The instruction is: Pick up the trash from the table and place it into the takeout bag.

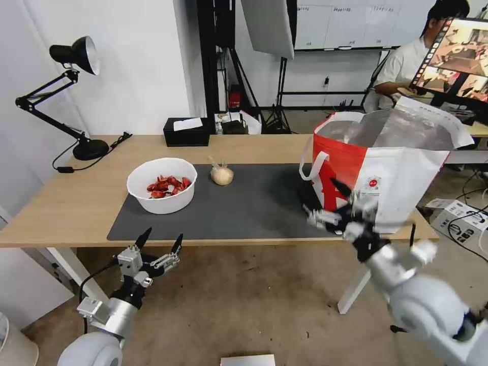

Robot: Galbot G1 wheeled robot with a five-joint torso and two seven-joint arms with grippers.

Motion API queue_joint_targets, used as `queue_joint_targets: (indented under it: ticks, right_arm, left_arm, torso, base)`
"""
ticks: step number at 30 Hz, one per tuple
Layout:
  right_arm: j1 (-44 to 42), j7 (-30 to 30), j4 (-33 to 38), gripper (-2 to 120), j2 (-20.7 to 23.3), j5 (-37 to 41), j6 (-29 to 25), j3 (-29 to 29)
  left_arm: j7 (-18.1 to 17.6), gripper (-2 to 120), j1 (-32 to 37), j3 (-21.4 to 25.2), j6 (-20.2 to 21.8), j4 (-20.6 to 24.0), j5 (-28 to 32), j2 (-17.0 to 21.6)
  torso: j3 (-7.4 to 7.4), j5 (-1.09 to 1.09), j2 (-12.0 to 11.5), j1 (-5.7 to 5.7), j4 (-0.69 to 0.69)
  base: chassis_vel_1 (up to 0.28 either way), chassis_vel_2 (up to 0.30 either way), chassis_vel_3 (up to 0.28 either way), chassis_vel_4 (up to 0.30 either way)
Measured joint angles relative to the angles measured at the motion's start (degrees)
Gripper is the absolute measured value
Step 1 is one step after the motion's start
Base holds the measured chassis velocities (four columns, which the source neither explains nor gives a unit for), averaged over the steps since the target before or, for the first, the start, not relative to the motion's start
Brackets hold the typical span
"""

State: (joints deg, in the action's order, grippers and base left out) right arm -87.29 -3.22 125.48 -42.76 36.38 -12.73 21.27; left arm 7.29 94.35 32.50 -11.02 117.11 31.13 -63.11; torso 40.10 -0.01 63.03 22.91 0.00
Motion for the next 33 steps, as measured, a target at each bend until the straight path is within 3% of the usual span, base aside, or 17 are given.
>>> queue_joint_targets:
  ticks: [2, 9, 33]
  right_arm:
    - [-4.7, 0.3, -1.3, 100, -3.0, -3.8, -2.0, -0.7]
    - [-7.7, 0.6, -4.9, 100, -5.6, -7.9, -4.4, -2.4]
    - [-2.4, 0.3, -7.9, 100, -5.6, -8.6, -4.3, -8.3]
  left_arm:
    - [0.4, 100, 0.1, -0.2, 0.0, -0.7, -0.4, -0.2]
    - [1.0, 100, 0.7, -0.8, 0.0, -1.3, -1.5, -1.0]
    - [1.8, 100, 2.1, -0.9, -1.5, -1.4, -3.1, -2.6]
  torso:
    - [0.0, 0.0, 0.0, -0.01, -0.02]
    - [0.0, 0.0, 0.0, 0.0, 0.0]
    - [0.0, 0.01, 0.0, 0.0, -0.01]
  base:
    - [0.0, 0.0, 0.0, 0.0]
    - [0.0, 0.0, 0.0, 0.0]
    - [0.0, 0.0, 0.0, 0.0]
